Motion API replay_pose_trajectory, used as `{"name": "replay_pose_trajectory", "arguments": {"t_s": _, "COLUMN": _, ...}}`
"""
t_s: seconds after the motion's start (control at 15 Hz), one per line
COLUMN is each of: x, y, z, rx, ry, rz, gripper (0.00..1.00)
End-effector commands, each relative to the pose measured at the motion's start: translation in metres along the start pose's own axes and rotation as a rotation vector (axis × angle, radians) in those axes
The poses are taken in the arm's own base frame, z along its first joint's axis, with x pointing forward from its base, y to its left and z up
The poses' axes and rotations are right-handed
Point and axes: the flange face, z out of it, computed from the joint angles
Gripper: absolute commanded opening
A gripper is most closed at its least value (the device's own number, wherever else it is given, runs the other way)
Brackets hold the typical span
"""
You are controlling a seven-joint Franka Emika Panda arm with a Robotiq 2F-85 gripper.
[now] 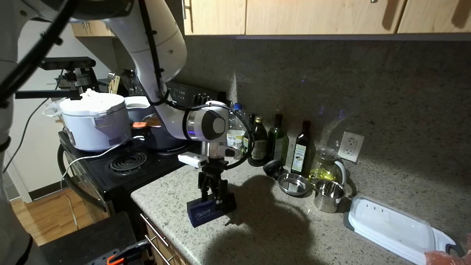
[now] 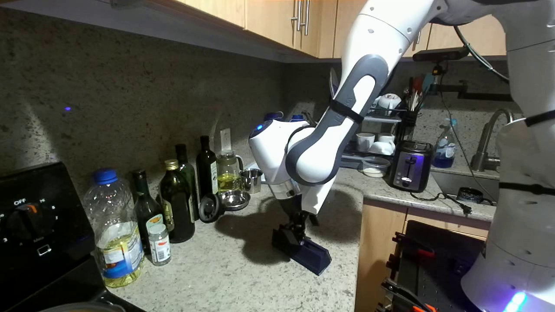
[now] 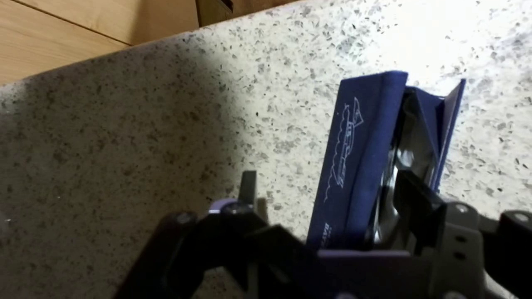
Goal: Close the blue case
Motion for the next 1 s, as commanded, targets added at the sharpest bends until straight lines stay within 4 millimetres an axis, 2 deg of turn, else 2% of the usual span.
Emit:
{"name": "replay_pose_trajectory", "arguments": {"t_s": 0.0, "x": -0.004, "y": 0.002, "z": -0.016, "rx": 0.004, "ry": 0.011, "rz": 0.005, "gripper": 0.83}}
{"name": "replay_pose_trajectory", "arguments": {"t_s": 0.4, "x": -0.011, "y": 0.007, "z": -0.039, "rx": 0.019, "ry": 0.062, "rz": 0.013, "gripper": 0.85}}
{"name": "replay_pose_trajectory", "arguments": {"t_s": 0.73, "x": -0.019, "y": 0.001, "z": -0.058, "rx": 0.045, "ry": 0.095, "rz": -0.004, "gripper": 0.85}}
{"name": "replay_pose_trajectory", "arguments": {"t_s": 0.93, "x": -0.018, "y": -0.007, "z": -0.057, "rx": 0.06, "ry": 0.084, "rz": -0.034, "gripper": 0.85}}
